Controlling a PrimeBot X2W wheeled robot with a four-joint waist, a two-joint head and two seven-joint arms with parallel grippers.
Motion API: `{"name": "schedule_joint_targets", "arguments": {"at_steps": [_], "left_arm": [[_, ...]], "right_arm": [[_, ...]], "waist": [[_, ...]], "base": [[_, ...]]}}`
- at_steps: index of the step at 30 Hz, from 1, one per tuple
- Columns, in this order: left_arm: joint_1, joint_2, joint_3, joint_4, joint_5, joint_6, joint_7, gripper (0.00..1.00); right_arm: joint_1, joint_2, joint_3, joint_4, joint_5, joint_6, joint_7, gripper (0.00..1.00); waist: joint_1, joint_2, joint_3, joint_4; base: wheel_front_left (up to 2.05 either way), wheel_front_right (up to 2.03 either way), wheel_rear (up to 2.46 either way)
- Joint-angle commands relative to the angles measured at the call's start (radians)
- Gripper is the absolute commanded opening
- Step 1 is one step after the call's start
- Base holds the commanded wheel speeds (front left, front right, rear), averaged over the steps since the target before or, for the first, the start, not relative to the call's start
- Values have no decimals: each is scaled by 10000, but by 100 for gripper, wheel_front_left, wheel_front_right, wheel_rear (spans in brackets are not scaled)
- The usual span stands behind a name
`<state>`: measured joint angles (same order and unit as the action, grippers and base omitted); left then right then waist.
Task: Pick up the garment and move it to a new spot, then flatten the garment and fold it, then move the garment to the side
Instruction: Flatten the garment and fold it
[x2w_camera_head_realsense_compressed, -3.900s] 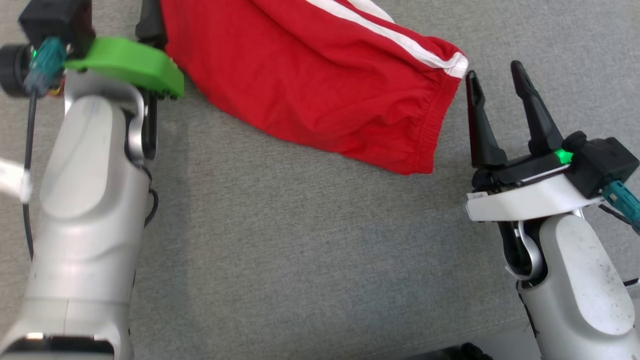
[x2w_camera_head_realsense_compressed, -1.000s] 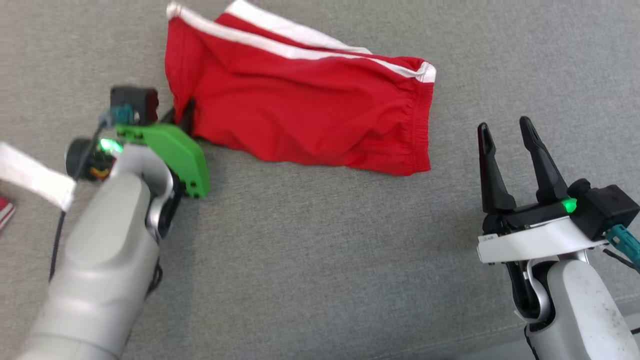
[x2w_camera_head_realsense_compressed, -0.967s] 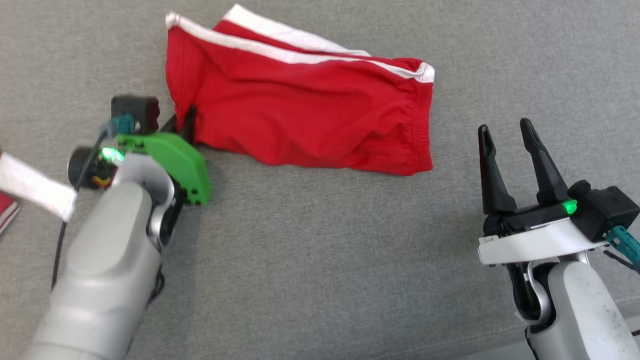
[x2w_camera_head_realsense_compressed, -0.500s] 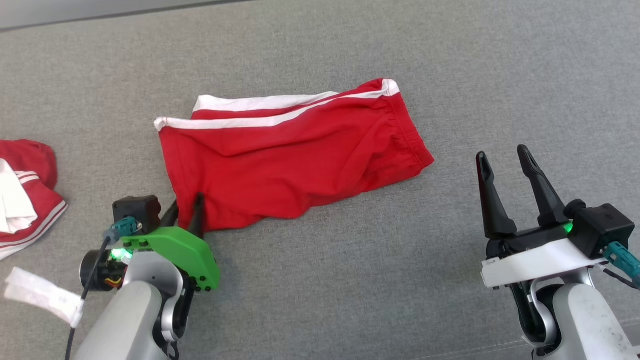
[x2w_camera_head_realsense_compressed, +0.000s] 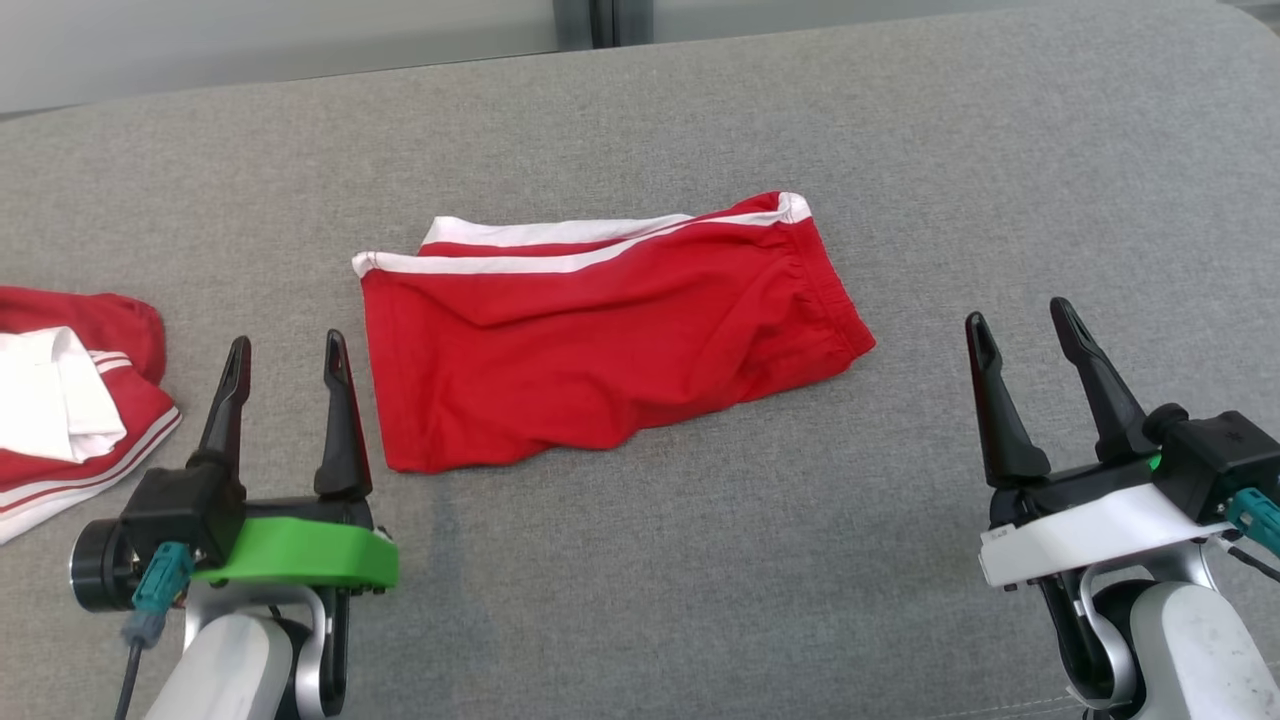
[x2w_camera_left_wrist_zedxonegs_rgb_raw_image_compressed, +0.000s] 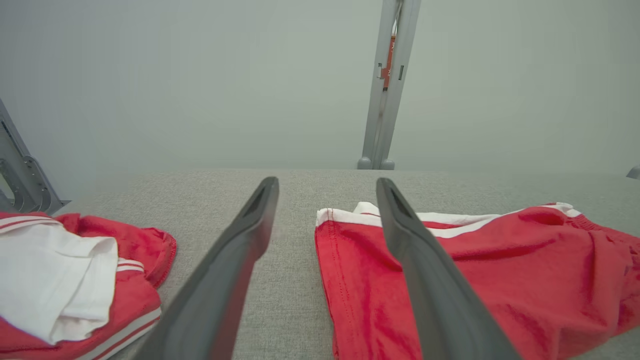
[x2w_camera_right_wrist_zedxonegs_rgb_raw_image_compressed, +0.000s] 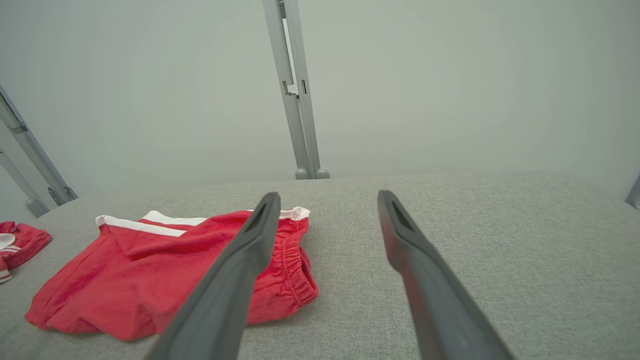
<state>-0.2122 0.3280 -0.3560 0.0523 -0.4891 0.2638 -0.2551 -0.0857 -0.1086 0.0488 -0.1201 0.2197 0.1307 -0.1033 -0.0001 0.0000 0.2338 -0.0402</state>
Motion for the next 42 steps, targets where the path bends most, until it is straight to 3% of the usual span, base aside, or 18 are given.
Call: {"name": "schedule_joint_targets", "arguments": {"at_steps": [1,14,22,31,40,41,42], "left_arm": [[233,96,34,-155,55,19,-27,100],[300,303,-56,-647,35,-76,64,100],[-491,151,-142,-886,233,-178,30,100],[-1615,-290,-367,-603,538,-614,-80,100],[-1737,-626,-283,-458,856,-817,-100,100],[-1718,-665,-261,-472,904,-838,-97,100],[-1687,-705,-248,-486,961,-867,-98,100]], "right_arm": [[115,-31,-49,-77,-58,1,51,100],[126,-57,-311,-131,-22,1,288,100],[-489,-432,-132,172,70,1,452,100],[-2015,-813,625,2024,354,1,398,100],[-2903,-763,808,4422,632,1,447,100],[-2898,-737,836,4520,723,1,411,87],[-2868,-709,892,4597,832,1,362,44]], "waist": [[1,0,-38,47],[1,0,149,285],[1,0,1240,885],[1,0,2281,1742],[1,0,2273,1935],[1,0,2262,1924],[1,0,2244,1904]], "base": [[0,0,0],[0,0,0],[0,0,0],[0,0,0],[0,0,0],[0,0,0],[0,0,0]]}}
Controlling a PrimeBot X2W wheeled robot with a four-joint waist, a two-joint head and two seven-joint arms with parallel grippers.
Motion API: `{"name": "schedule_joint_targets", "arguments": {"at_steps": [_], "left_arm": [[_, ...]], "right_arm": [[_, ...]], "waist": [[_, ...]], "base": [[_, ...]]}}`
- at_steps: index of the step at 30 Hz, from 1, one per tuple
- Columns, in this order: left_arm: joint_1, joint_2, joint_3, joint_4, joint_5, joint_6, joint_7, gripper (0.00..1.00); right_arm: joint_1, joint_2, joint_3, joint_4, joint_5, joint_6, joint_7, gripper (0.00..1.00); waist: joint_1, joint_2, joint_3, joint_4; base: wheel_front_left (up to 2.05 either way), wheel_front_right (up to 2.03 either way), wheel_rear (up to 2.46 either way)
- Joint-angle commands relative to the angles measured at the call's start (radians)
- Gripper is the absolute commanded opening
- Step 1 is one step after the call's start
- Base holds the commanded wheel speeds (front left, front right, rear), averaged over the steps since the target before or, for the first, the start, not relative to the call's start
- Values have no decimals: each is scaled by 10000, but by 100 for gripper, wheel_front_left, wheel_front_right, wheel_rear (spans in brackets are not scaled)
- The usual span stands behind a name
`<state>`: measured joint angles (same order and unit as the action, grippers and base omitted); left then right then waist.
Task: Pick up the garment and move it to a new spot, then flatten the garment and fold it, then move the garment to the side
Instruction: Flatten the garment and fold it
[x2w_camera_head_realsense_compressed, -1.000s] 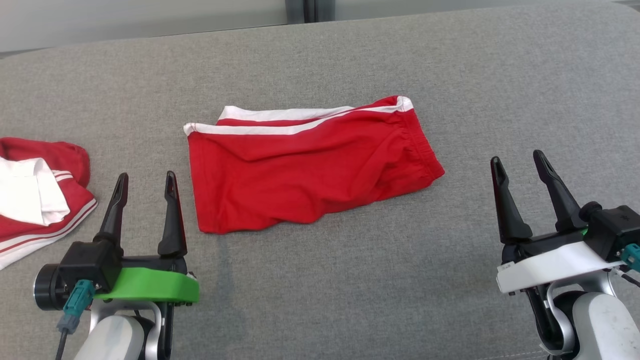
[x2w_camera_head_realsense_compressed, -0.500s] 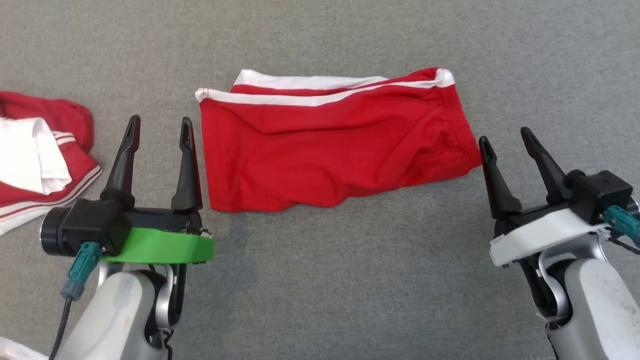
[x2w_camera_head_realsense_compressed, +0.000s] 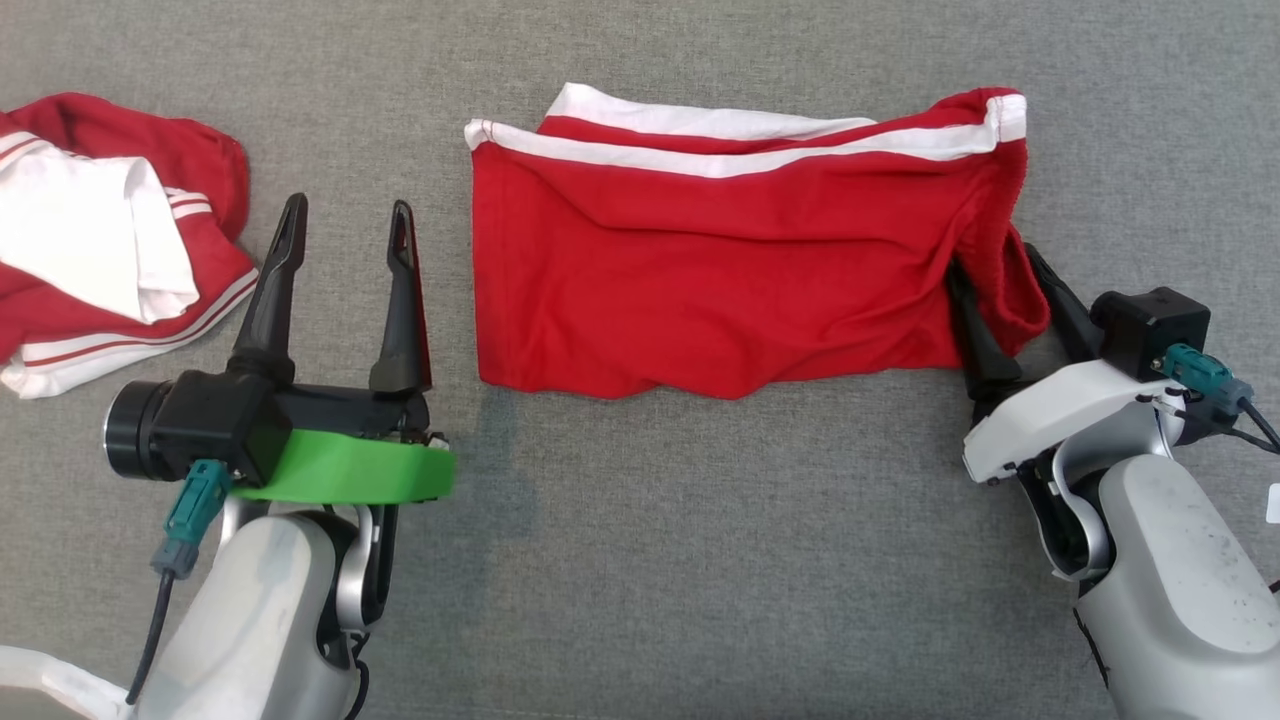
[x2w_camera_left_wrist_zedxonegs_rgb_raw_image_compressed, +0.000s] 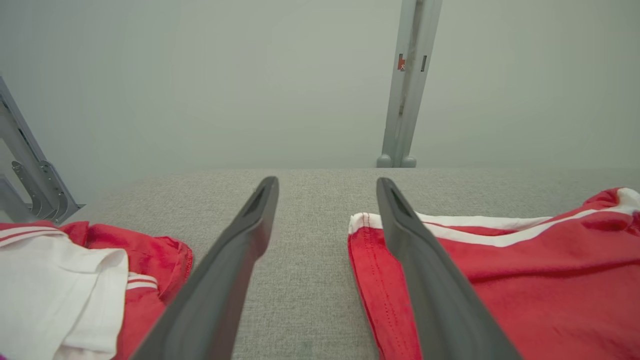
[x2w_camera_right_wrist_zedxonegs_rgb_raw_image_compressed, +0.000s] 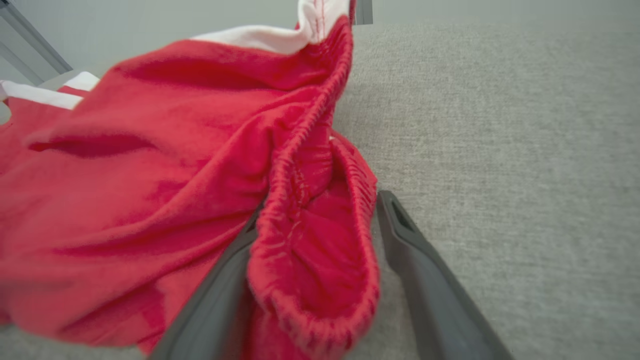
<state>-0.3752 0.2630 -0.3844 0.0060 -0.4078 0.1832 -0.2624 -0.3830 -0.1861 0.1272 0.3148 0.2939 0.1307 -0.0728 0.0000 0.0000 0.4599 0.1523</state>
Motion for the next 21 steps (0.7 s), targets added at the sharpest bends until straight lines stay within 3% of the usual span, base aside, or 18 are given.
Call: {"name": "schedule_joint_targets", "arguments": {"at_steps": [1,2,12,17,21], "left_arm": [[-29,-75,46,-36,176,-62,-26,100],[19,-93,59,-47,220,-59,-26,100],[484,-42,173,75,348,-5,-27,100],[681,47,160,-6,396,83,-16,100],[739,90,127,-130,393,119,49,100]], "right_arm": [[139,93,145,285,163,1,1,4],[202,123,159,287,279,1,-119,0],[1245,-10,-753,-142,958,-7,-1035,0],[1577,-68,-1149,-672,1218,-5,-841,0],[1461,101,-764,-1610,2010,-2,-251,0]], "waist": [[0,0,-39,-51],[0,0,-77,-98],[0,0,-696,-735],[0,0,-880,-961],[0,0,-984,-1038]], "base": [[0,0,0],[0,0,0],[0,0,0],[0,0,0],[0,0,0]]}}
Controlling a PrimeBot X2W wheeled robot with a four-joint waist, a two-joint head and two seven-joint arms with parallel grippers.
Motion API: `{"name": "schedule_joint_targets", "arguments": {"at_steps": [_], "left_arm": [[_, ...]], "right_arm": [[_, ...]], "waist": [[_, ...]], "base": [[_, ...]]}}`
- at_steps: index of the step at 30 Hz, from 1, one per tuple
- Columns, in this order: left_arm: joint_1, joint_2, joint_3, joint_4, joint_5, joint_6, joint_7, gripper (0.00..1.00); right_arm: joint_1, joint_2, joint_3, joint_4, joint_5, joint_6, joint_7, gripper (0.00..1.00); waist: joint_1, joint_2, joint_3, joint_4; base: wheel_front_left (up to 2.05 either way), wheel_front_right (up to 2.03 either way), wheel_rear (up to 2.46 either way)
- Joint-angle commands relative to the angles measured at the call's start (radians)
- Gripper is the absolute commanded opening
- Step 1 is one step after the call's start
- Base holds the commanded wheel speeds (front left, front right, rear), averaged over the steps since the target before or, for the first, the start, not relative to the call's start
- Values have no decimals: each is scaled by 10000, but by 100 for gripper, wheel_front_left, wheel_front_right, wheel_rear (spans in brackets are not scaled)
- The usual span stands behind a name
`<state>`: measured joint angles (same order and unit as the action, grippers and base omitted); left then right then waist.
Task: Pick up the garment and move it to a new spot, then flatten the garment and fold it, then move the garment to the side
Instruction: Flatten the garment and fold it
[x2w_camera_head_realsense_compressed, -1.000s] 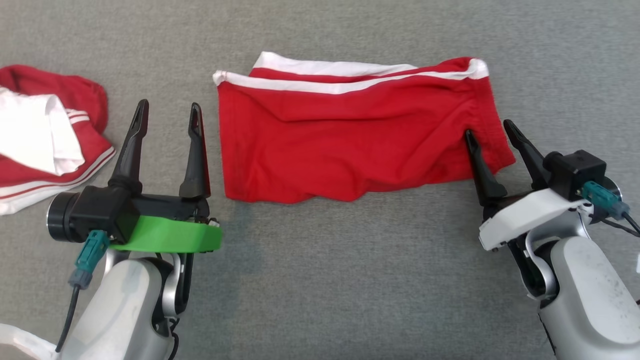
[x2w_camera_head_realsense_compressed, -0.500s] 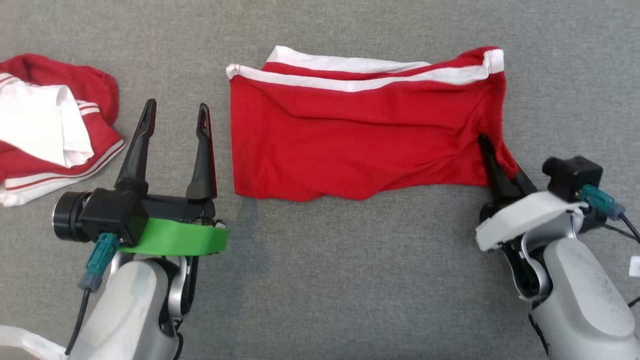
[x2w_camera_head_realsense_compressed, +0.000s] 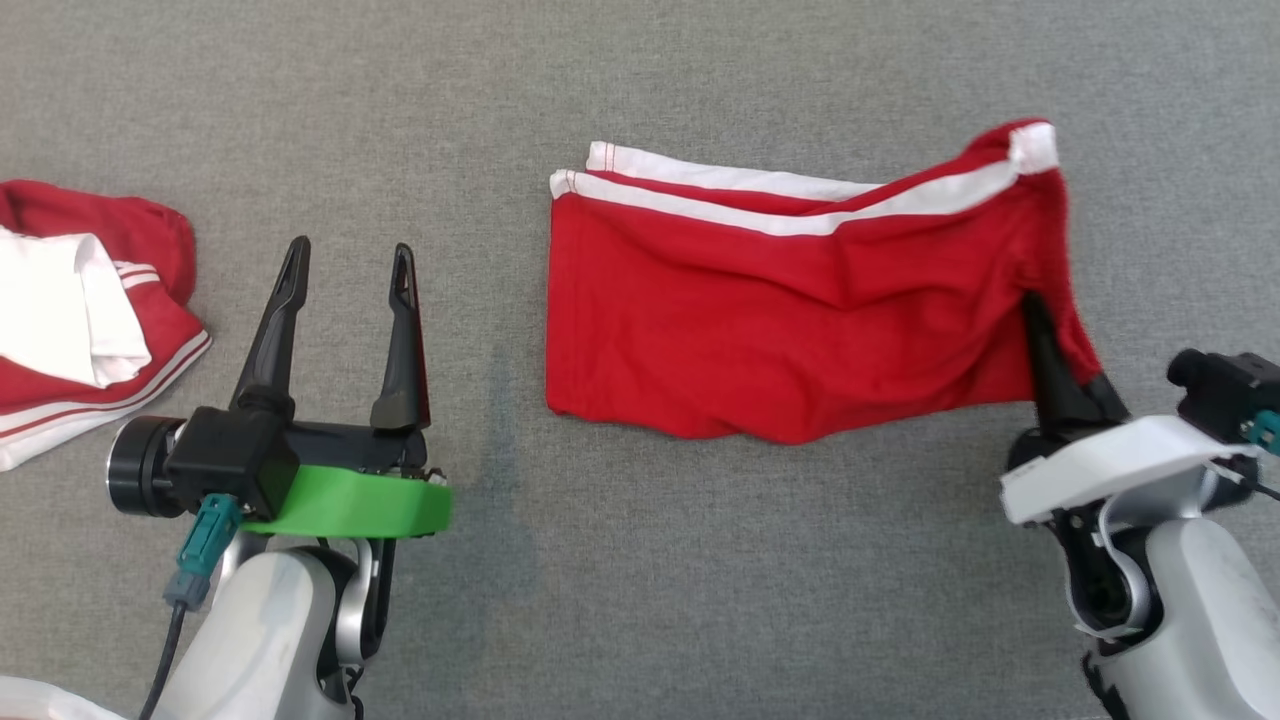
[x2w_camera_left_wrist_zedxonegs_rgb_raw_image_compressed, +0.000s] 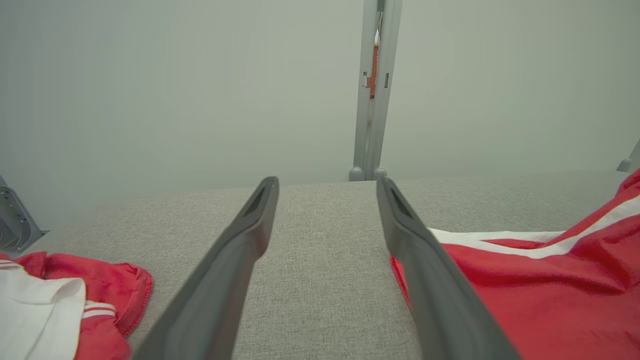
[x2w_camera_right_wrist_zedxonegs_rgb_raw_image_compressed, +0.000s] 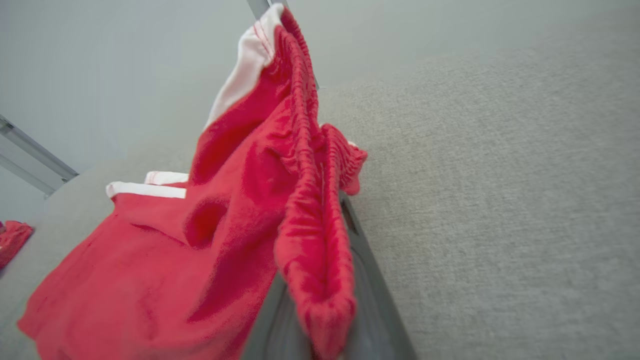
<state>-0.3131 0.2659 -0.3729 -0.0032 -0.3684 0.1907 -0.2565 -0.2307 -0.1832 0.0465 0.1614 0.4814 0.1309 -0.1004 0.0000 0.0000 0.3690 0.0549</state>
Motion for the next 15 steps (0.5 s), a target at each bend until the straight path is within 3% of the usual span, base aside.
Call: {"name": "schedule_joint_targets", "arguments": {"at_steps": [1,8,15], "left_arm": [[113,60,5,-60,-16,40,4,100],[15,-12,-52,-67,-79,43,22,100],[-240,-266,-304,41,-103,-68,-6,100]], "right_arm": [[-140,88,241,-393,392,1,256,0],[-929,368,1937,-1502,1525,1,1812,0],[-1996,917,3333,-445,1766,1,2123,0]], "waist": [[0,0,-101,-61],[0,0,-110,126],[0,0,161,716]], "base": [[0,0,0],[0,0,0],[0,0,0]]}}
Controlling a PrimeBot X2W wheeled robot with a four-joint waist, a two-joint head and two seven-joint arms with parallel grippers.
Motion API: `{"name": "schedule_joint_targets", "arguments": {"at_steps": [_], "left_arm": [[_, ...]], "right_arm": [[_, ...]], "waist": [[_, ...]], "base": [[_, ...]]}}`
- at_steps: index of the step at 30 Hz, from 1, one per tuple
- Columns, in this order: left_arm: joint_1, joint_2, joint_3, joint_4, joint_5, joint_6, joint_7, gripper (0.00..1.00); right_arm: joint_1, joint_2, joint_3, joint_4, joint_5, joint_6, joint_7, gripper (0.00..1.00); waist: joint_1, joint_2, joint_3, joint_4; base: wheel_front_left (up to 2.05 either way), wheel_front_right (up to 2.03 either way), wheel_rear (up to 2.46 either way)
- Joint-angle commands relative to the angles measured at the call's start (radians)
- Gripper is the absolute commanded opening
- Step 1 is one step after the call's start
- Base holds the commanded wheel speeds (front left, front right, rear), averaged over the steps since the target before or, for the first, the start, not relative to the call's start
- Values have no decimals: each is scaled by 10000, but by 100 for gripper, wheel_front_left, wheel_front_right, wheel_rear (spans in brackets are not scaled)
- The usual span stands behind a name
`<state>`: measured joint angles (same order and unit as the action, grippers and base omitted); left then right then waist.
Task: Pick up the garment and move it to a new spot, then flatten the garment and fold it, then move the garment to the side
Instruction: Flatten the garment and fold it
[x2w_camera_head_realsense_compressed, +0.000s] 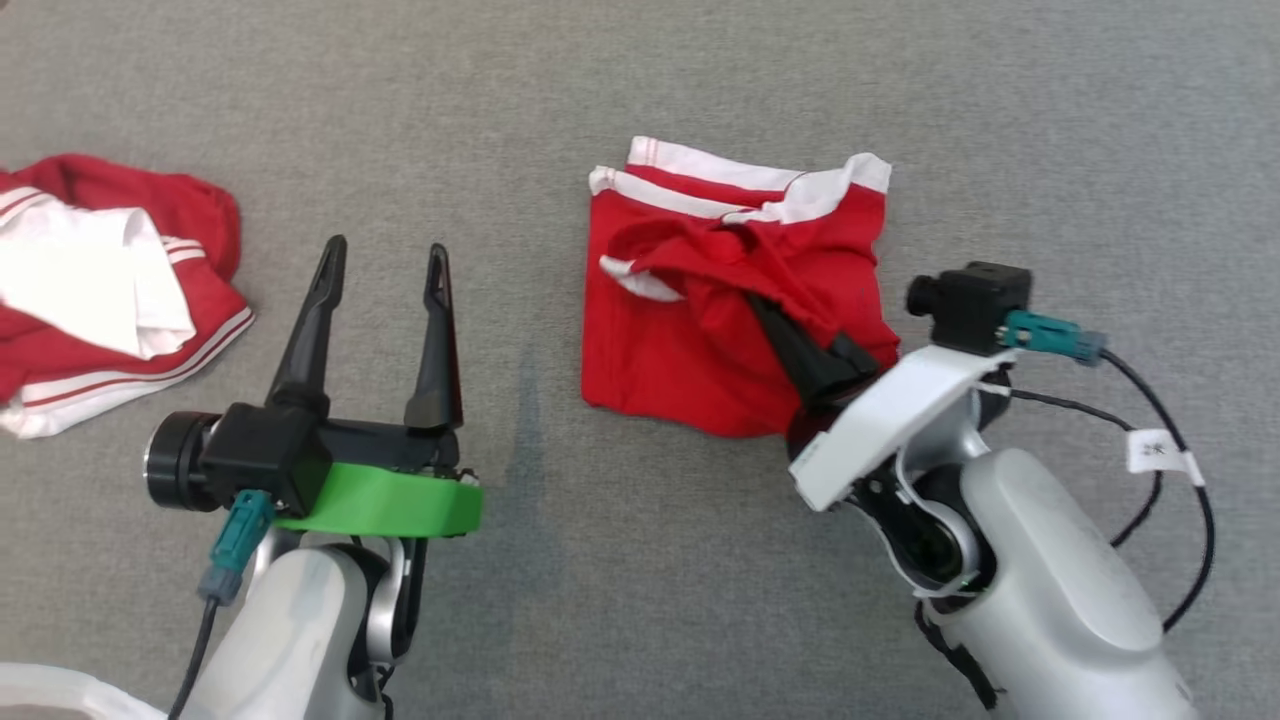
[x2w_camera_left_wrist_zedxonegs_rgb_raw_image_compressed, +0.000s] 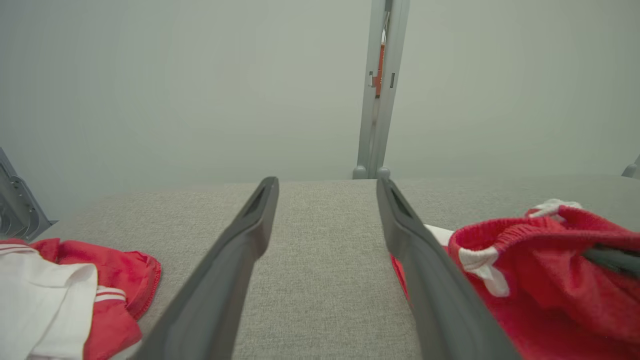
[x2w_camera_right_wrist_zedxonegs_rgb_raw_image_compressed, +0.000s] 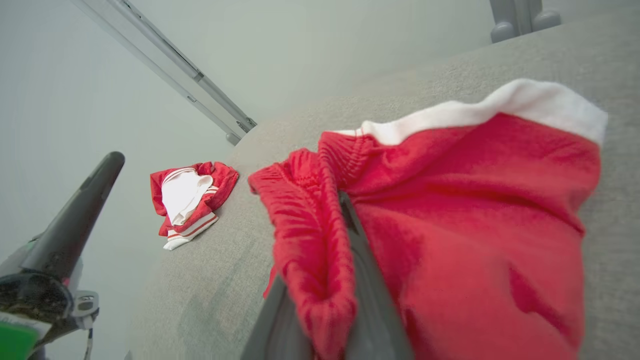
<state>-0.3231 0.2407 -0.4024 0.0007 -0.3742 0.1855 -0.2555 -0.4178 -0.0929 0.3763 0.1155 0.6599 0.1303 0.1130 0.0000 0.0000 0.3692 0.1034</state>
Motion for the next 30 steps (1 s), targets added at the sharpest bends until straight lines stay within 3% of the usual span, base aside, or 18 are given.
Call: {"name": "schedule_joint_targets", "arguments": {"at_steps": [1,9,16,17,18,19,20,26,30], "left_arm": [[-180,-59,-50,35,-44,-54,-21,100],[-370,-327,-173,254,16,-176,-81,100],[-488,-527,-218,414,76,-351,-93,100],[-501,-538,-222,438,84,-357,-94,100],[-521,-551,-218,463,88,-380,-96,100],[-531,-558,-211,483,91,-412,-98,100],[-536,-577,-210,510,108,-430,-98,100],[-486,-669,-152,551,181,-458,-96,100],[-379,-665,-63,571,232,-484,-95,100]], "right_arm": [[-264,76,136,275,15,6,-100,0],[-1124,312,60,1910,-811,6,-1740,0],[-1431,397,584,2797,-1055,6,-2204,0],[-1447,404,721,2858,-1116,6,-2218,4],[-1437,412,900,2916,-1136,6,-2237,38],[-1428,413,1043,2937,-1188,6,-2287,80],[-1422,415,1250,2946,-1285,6,-2369,100],[-1318,416,2300,2731,-1872,6,-3005,100],[-1303,310,2482,2357,-2427,6,-3423,100]], "waist": [[0,0,220,344],[0,0,419,729],[0,0,488,777],[0,0,494,774],[0,0,496,767],[0,0,493,758],[0,0,488,742],[0,0,412,648],[0,0,328,537]], "base": [[0,0,0],[0,0,0],[0,0,0],[0,0,0],[0,0,0],[0,0,0],[0,0,0],[0,0,0],[0,0,0]]}}
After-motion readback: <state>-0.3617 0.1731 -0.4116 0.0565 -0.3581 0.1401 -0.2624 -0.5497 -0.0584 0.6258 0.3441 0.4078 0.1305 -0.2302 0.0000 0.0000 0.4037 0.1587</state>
